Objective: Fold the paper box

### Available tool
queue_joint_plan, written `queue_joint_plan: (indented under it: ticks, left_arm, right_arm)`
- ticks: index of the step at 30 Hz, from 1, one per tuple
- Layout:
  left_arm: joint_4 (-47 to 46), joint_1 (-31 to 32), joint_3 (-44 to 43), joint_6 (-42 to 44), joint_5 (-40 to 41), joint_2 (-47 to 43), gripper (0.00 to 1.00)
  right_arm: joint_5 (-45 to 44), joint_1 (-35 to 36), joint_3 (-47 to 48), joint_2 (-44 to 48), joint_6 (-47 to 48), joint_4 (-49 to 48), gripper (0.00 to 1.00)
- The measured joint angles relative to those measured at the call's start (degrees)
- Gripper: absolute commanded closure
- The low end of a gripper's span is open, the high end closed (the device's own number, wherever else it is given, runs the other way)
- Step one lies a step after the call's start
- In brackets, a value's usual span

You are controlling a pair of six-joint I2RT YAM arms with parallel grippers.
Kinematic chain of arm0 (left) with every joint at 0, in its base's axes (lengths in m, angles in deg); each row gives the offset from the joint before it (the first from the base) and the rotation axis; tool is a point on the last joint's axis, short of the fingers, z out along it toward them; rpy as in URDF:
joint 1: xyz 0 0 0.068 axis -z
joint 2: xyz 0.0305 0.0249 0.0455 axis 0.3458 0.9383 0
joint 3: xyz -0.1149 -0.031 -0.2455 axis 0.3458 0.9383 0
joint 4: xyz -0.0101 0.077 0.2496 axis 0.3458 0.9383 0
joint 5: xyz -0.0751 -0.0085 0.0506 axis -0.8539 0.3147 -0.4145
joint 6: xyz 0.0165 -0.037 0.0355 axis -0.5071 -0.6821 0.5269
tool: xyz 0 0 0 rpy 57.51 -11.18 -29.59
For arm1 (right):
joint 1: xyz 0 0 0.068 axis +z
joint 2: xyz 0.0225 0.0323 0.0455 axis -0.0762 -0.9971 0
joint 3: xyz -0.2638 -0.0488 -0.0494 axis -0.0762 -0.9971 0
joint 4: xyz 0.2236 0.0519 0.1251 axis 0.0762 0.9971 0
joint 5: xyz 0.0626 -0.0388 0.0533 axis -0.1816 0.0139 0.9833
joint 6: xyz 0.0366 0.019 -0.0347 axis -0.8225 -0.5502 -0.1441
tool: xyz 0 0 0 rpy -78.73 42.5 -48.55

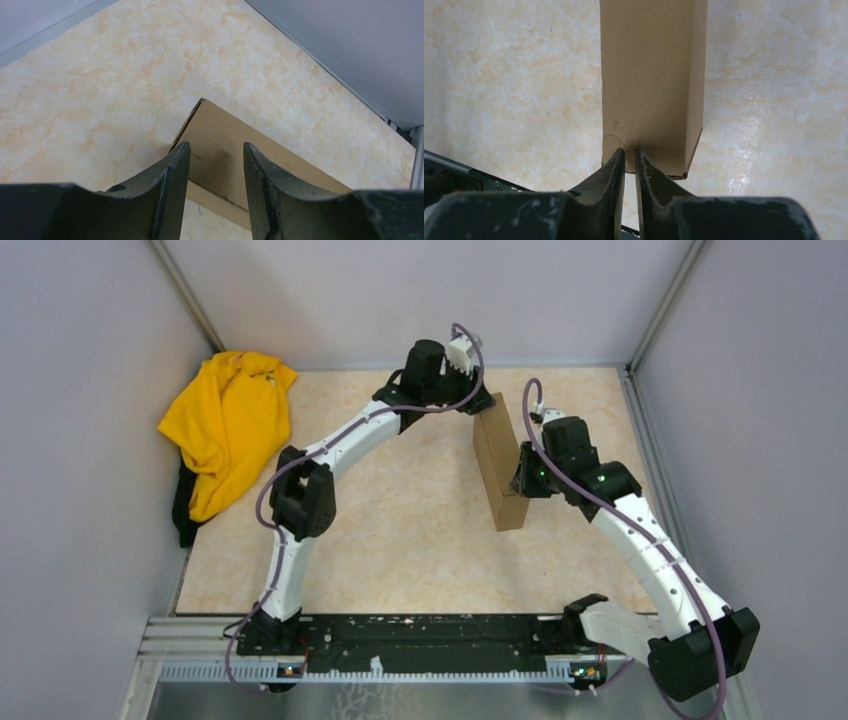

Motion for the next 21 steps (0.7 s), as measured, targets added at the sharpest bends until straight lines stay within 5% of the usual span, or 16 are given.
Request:
queue_joint_plan:
  ticks: [11,21]
  left_arm:
    - [-13.40,-0.04,15.61,-0.42,2.03,-6.58,0.51]
    - [-15.56,-1.66,32.89,-0.70,8.31,-19.04,0.50]
  right_arm:
    - [3.32,0.09,-2.60,0.90,-2.10,-3.80,0.86]
    - [7.54,0.57,-4.26,0.09,-3.02,-6.38,0.86]
